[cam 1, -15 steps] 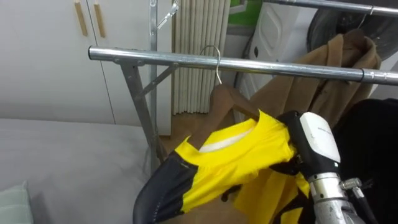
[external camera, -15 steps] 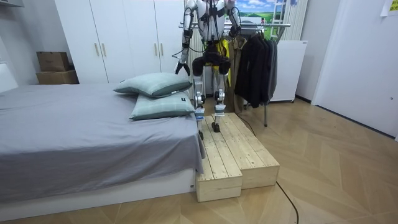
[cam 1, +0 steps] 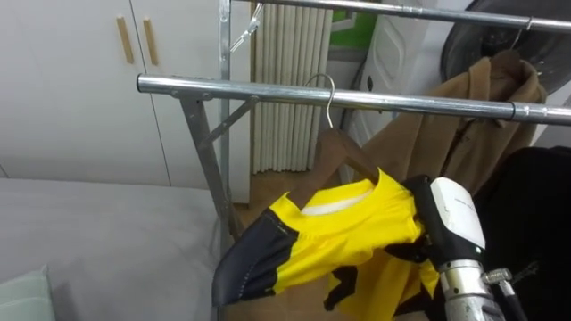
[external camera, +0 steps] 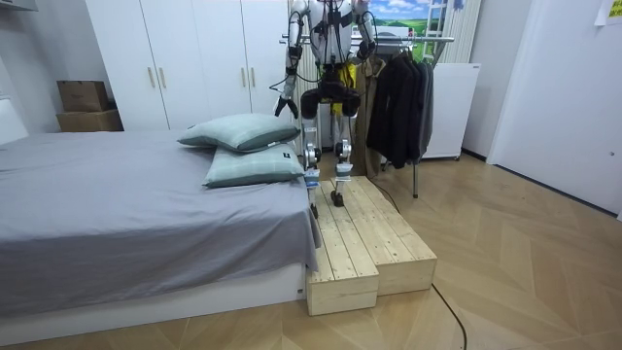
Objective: Hang clothes
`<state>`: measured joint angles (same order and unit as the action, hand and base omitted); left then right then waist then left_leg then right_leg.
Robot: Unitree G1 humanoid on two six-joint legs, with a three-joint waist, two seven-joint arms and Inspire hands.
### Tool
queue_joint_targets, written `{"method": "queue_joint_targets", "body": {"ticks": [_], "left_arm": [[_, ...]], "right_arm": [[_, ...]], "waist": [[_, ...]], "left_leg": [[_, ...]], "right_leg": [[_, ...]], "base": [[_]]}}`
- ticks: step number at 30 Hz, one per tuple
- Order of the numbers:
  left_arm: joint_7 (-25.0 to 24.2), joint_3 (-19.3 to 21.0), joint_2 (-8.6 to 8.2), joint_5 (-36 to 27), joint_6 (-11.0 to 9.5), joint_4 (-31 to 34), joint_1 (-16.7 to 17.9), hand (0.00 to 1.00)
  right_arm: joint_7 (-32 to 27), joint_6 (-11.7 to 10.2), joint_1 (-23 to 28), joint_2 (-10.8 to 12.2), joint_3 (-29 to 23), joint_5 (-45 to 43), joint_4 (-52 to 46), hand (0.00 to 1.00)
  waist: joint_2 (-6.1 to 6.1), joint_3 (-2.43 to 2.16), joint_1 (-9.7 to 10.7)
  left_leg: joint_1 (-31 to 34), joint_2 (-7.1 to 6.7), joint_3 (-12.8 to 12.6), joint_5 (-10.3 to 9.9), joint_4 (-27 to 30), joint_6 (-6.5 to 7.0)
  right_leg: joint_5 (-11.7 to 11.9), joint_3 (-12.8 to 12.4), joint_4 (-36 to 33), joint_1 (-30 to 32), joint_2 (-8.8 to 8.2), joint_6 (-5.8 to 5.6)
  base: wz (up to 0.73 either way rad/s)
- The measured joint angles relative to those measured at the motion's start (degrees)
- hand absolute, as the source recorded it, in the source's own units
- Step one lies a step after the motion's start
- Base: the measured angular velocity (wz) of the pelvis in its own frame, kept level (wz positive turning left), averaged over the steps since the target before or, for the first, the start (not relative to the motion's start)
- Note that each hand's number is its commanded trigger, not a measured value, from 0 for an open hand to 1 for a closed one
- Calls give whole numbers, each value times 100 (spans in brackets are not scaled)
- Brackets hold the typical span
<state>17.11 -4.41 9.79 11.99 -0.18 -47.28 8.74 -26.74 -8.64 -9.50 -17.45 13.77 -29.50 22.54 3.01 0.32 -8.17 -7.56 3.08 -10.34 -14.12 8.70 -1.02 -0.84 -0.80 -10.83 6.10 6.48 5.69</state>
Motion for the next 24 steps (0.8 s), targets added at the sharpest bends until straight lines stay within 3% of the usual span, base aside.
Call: {"method": "queue_joint_targets", "body": {"ticks": [24], "left_arm": [[-40,32,-8,1,3,137,-6,0]], "right_arm": [[-563,-132,2,23,-236,-252,629,100]], "waist": [[13,16,61]], "left_leg": [[-13,6,-14,1,-1,-1]], "right_leg": [[-14,2,-5,-3,5,-7]], "base": [[0]]}}
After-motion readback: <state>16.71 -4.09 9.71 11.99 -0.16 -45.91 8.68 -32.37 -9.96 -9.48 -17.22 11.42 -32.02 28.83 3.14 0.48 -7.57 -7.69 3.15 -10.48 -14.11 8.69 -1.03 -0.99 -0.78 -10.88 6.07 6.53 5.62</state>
